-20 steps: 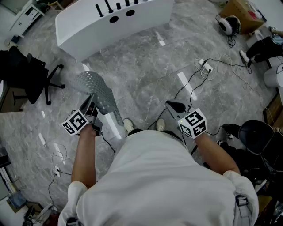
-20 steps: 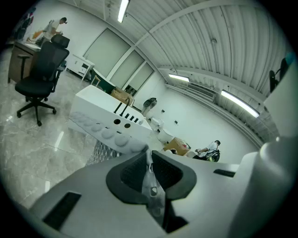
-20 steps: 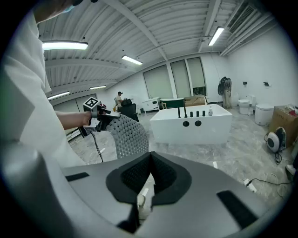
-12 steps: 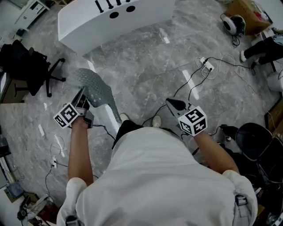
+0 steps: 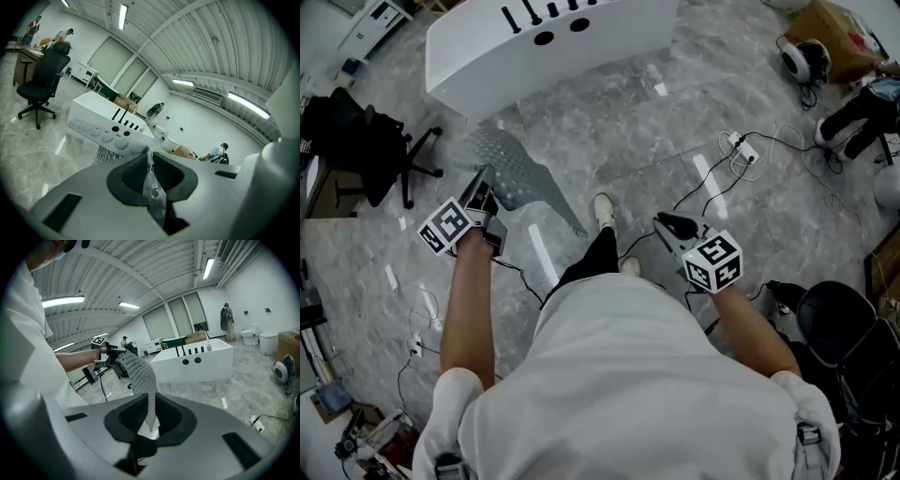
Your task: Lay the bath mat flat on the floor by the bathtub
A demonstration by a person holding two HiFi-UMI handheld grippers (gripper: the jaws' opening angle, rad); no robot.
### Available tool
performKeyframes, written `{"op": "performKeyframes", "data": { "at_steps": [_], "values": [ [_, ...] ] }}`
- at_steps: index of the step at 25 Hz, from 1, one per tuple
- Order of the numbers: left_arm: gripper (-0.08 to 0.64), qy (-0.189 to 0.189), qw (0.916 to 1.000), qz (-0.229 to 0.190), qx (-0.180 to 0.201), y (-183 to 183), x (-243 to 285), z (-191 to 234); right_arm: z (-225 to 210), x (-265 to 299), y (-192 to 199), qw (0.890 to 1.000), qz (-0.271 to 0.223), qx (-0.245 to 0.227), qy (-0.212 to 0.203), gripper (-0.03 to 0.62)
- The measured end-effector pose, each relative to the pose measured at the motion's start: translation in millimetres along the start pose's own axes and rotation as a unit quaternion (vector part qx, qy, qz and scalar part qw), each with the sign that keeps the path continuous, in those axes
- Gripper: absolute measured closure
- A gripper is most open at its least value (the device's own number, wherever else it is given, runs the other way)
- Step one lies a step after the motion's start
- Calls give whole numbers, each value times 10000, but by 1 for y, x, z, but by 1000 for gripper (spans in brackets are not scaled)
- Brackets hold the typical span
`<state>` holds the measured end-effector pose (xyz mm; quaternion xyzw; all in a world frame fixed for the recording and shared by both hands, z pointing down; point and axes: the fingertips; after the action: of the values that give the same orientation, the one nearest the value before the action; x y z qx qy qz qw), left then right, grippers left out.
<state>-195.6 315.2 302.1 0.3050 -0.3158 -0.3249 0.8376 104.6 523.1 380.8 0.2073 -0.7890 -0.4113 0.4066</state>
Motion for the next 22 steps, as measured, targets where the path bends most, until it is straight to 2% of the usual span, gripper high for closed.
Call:
{"op": "performKeyframes", "data": {
  "at_steps": [5,10,14,18,22],
  "values": [
    [511,228,9997,45,-32,-17,67,-2,-34,26,-23,9998,88,-15,153,526],
    [511,412,9986,311,-58,-35,151,-10,-79,45,-72,9991,177,25,385,510],
    [511,628,9970,449,-28,-57,209,-13,-117,81,-107,9980,332,68,534,498],
    [511,844,9952,501,44,-80,268,-19,-147,124,-146,9985,261,72,468,494],
    [511,917,9940,593,81,-87,314,-30,-167,148,-168,9990,342,70,275,495]
  ]
}}
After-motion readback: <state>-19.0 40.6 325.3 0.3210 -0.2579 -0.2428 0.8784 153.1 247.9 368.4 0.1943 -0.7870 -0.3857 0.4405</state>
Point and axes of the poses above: the fingertips, and each gripper's own axes: x forward along the fingers, z to its left, y out of its underside, and after that the axes turned 2 degrees about -z, right-handed
